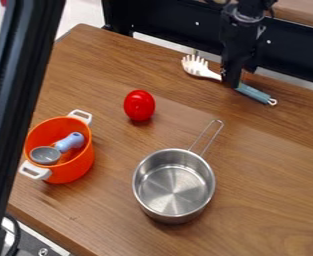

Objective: Move the object to the top middle side of the table

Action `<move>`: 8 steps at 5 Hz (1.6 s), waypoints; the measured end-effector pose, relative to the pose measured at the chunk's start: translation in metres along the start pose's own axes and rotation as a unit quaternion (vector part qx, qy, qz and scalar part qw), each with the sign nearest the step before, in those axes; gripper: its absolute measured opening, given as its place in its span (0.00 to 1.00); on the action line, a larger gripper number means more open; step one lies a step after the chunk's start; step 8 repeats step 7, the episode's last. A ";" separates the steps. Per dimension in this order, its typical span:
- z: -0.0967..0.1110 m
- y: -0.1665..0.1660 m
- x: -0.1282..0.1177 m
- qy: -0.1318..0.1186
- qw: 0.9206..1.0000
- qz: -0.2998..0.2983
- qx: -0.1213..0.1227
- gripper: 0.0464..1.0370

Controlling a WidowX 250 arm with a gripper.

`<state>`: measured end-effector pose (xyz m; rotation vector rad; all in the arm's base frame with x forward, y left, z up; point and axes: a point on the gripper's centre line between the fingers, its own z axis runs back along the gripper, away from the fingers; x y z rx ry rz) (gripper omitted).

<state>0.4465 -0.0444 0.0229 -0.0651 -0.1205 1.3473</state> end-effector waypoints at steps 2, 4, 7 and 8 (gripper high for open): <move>0.027 0.005 0.000 0.006 0.998 -0.053 -0.017 0.96; 0.058 0.036 -0.008 0.008 0.963 -0.270 0.006 0.96; 0.064 0.093 -0.043 0.078 0.870 -0.488 -0.006 0.96; 0.064 0.093 -0.043 0.078 0.870 -0.488 -0.006 0.96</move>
